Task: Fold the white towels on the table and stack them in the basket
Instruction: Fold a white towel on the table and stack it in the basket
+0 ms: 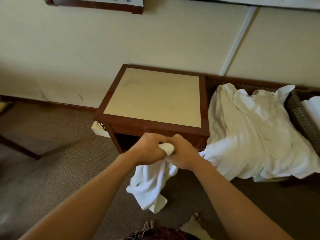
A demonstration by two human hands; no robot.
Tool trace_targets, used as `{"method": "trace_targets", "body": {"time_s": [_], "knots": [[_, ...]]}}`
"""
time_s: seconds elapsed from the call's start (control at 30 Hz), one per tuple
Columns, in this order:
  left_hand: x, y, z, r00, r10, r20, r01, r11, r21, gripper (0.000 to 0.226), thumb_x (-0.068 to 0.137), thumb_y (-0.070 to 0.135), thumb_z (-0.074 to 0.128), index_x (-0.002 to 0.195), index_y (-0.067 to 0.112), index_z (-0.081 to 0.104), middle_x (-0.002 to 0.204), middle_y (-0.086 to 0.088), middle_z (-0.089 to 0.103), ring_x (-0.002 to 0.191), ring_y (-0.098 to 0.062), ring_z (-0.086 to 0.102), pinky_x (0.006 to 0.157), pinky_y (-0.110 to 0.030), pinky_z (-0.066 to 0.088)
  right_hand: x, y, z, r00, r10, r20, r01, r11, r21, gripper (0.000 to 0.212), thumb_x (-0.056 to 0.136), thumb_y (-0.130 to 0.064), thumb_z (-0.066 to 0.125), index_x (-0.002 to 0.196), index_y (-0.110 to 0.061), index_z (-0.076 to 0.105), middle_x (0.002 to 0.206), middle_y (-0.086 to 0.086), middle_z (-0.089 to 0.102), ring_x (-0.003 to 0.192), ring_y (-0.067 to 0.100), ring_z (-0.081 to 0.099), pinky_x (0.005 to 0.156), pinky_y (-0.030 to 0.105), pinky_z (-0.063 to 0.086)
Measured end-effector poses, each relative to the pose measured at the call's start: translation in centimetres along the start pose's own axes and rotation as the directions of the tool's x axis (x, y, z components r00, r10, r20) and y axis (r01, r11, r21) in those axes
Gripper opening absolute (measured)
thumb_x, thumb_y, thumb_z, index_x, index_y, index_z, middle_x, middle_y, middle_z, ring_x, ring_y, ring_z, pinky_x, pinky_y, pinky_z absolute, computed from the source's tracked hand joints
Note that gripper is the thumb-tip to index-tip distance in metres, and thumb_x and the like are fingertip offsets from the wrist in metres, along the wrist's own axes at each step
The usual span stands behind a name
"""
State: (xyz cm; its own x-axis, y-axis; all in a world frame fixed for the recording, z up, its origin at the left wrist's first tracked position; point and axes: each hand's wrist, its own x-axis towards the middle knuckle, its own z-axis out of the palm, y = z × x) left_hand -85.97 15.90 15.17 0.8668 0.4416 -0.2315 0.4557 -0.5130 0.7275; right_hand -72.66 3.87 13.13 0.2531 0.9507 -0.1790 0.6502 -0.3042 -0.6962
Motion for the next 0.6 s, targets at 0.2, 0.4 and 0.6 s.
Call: {"method": "trace_targets", "body": {"time_s": [0.2,0.4,0.6], "knots": [[-0.9,-3.4,0.2,0.998,-0.026,-0.053,0.013,0.975,-0.221,0.027,0.075,0.044,0.07,0.092,0.024,0.063,0.085,0.006,0.066,0.074,-0.011,0.061,0.066,-0.034,0.049,-1.0,-1.8,-2.1,0.981,0.062,-0.182,-0.03,0.984,0.175,0.031,0.089,-0.003,0.06,0.073,-0.029,0.059,0.085,-0.006,0.058,0.075,0.003,0.056,0.068,0.024,0.042],[-2.4,-12.2,4.6,0.927,-0.374,-0.039,0.372,0.927,-0.05,0.01,0.094,0.023,0.061,0.103,0.026,0.062,0.101,-0.001,0.069,0.093,-0.023,0.065,0.084,-0.042,0.056,-1.7,-4.5,-4.8,0.883,0.275,-0.38,0.035,0.769,0.638,0.032,0.093,0.002,0.052,0.066,-0.015,0.057,0.05,-0.014,0.05,0.044,0.003,0.046,0.041,0.017,0.032],[-3.0,-12.3,3.2,0.888,-0.415,-0.199,0.39,0.908,-0.157,0.03,0.109,0.029,0.041,0.085,0.022,0.058,0.085,-0.007,0.064,0.08,-0.028,0.061,0.07,-0.039,0.048,-2.2,-0.4,-4.6,0.799,0.408,-0.442,-0.4,0.909,0.117,0.066,0.08,-0.047,0.076,0.139,-0.033,0.05,0.115,-0.002,0.064,0.091,0.015,0.066,0.081,0.038,0.056]]}}
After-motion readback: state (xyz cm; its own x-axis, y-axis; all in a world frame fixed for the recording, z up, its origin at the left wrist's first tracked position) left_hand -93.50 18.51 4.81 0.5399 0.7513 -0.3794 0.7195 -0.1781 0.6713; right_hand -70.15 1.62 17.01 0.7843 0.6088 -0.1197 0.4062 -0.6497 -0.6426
